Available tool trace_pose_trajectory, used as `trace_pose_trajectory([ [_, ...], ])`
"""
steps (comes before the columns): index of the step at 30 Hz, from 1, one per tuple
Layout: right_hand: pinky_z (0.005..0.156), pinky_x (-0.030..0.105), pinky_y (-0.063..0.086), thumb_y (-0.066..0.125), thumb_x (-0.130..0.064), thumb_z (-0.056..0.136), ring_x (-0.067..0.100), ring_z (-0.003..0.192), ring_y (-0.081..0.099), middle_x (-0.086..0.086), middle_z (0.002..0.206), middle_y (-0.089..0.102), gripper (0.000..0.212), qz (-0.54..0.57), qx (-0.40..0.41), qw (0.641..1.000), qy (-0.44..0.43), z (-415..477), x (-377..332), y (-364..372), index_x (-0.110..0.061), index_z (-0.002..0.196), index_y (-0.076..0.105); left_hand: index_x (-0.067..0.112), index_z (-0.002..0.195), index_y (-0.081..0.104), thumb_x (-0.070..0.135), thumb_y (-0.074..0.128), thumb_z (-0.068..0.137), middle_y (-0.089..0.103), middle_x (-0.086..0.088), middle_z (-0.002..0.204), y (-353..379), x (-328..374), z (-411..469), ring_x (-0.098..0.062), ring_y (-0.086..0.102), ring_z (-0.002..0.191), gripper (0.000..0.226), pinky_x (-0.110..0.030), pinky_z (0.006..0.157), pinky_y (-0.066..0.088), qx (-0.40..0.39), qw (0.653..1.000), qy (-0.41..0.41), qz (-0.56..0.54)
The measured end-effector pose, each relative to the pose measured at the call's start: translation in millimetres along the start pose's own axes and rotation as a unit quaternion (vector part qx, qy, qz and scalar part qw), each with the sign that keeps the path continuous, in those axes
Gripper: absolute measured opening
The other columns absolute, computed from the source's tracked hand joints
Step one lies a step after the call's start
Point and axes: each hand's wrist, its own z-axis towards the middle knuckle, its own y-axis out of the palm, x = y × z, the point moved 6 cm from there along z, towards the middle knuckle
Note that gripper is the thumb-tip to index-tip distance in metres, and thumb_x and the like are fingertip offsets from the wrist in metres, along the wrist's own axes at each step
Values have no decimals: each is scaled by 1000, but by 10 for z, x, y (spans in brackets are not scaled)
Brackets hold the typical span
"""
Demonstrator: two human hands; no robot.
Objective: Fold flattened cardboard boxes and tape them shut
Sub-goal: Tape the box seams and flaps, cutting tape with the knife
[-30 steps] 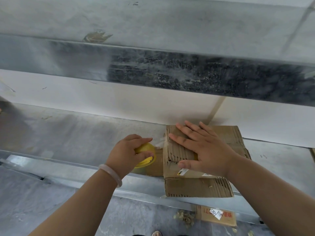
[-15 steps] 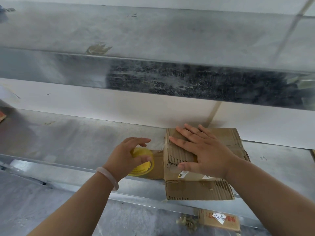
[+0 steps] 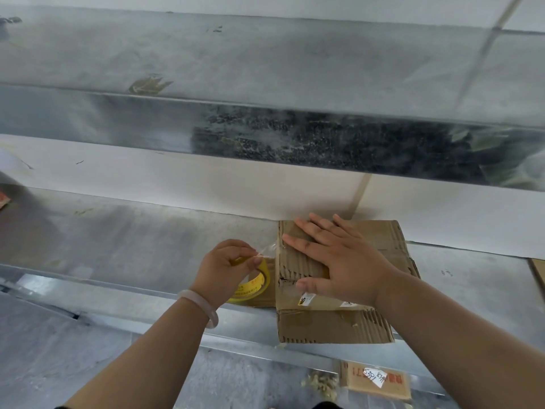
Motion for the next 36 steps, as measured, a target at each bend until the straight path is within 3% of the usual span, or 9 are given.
trace_pose_trajectory([
  [5, 121, 36, -9, 29, -78, 87, 12, 151, 0, -8, 164, 5, 79, -1, 55, 998, -4, -39, -1, -38, -43, 154, 7, 30, 74, 68, 12, 77, 79, 63, 6, 95, 62, 83, -32, 7, 59, 84, 20, -4, 70, 42, -3, 1000, 10, 28],
  [10, 119, 50, 24, 45, -67, 91, 23, 137, 41, 4, 146, 49, 70, -26, 258, 965, -31, -379, 70, -101, -22, 143, 47, 43, 80, 66, 17, 74, 81, 62, 9, 102, 70, 133, -75, -4, 59, 94, 27, -14, 80, 42, -33, 998, 23, 58],
  [16, 114, 52, 32, 43, -49, 97, 27, 135, 45, 9, 144, 50, 57, 29, 407, 907, 107, -1121, 607, 147, -13, 140, 52, 62, 70, 65, 13, 67, 87, 59, 12, 103, 174, 248, -177, -3, 57, 96, 53, -17, 83, 41, -54, 996, 17, 64],
  [20, 112, 44, 33, 22, -57, 90, 27, 131, 43, 8, 140, 51, 71, 226, 338, 837, 367, -1469, 1160, 648, -14, 138, 52, 41, 75, 68, 13, 65, 88, 61, 10, 98, 189, 332, -208, -10, 57, 93, 32, -8, 80, 38, -17, 997, 11, 78],
  [23, 113, 41, 29, 18, -57, 94, 25, 133, 39, 7, 140, 48, 68, 304, 303, 789, 440, -1605, 1322, 915, -17, 139, 50, 40, 72, 66, 13, 65, 89, 60, 15, 97, 216, 378, -241, -2, 56, 91, 32, 2, 72, 32, -8, 996, 16, 92],
  [26, 113, 41, 30, 34, -41, 102, 25, 134, 36, 5, 144, 41, 47, 235, 137, 820, 504, -1583, 1393, 1143, -21, 144, 38, 41, 73, 66, 16, 63, 90, 60, 15, 97, 229, 400, -252, -1, 55, 90, 30, 0, 71, 33, -20, 995, 17, 97],
  [28, 103, 38, 41, 45, -36, 100, 23, 121, 45, 3, 132, 47, 38, 172, 59, 844, 504, -1536, 1411, 1230, -22, 135, 45, 41, 74, 66, 16, 64, 89, 61, 14, 97, 224, 394, -259, -3, 56, 90, 29, -3, 73, 34, -29, 995, 12, 96],
  [32, 88, 36, 51, 53, -19, 94, 20, 96, 53, 4, 110, 54, 15, 138, 52, 848, 510, -1490, 1463, 1269, -16, 108, 55, 48, 71, 67, 11, 67, 86, 64, 12, 96, 205, 340, -275, 0, 59, 92, 40, -5, 74, 38, -44, 997, 11, 54],
  [36, 67, 37, 52, 45, -12, 97, 22, 76, 59, 7, 92, 56, 12, 266, 124, 767, 570, -1580, 1310, 1206, -9, 98, 56, 48, 78, 67, 14, 66, 88, 61, 12, 104, 189, 323, -266, -5, 57, 101, 35, 2, 72, 34, -87, 995, 6, 52],
])
